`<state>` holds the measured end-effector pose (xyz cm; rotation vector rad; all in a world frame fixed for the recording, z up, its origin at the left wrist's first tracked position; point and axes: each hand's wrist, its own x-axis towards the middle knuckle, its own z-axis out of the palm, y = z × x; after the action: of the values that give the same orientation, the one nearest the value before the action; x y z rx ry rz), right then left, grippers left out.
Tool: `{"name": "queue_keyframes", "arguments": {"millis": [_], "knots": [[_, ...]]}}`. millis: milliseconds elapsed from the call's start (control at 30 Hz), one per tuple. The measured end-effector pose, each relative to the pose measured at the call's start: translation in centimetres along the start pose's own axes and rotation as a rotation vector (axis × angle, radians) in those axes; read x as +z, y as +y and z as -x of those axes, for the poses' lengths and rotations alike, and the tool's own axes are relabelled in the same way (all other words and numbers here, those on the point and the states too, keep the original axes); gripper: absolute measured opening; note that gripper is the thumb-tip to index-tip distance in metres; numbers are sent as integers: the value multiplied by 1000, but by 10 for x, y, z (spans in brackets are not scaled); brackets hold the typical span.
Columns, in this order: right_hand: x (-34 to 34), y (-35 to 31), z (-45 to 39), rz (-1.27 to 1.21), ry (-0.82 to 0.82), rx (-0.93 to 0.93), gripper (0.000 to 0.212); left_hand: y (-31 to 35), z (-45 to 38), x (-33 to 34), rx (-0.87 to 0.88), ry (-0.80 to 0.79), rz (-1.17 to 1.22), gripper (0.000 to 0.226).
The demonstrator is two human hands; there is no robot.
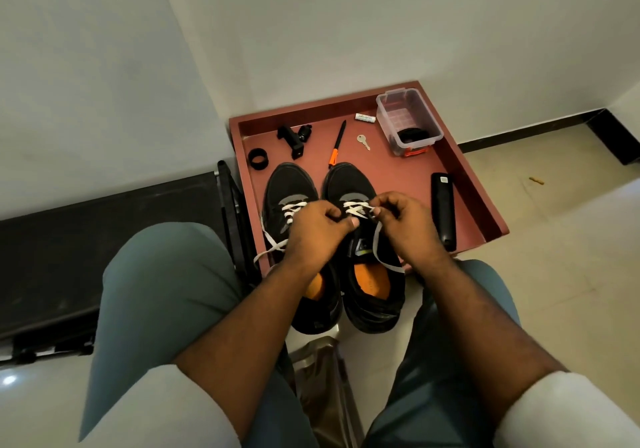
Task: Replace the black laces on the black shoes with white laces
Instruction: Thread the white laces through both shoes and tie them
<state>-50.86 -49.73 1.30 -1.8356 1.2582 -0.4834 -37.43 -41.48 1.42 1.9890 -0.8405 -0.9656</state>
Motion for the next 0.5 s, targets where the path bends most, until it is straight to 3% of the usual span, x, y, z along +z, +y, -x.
{"name": "queue_keyframes", "arguments": {"millis": [167, 500], "knots": [[18, 7, -1, 221, -82, -58, 22, 2, -1, 10, 29, -7, -207, 22], [36, 12, -2, 307, -41, -56, 13, -4, -15, 3, -187, -115, 73, 19]]}}
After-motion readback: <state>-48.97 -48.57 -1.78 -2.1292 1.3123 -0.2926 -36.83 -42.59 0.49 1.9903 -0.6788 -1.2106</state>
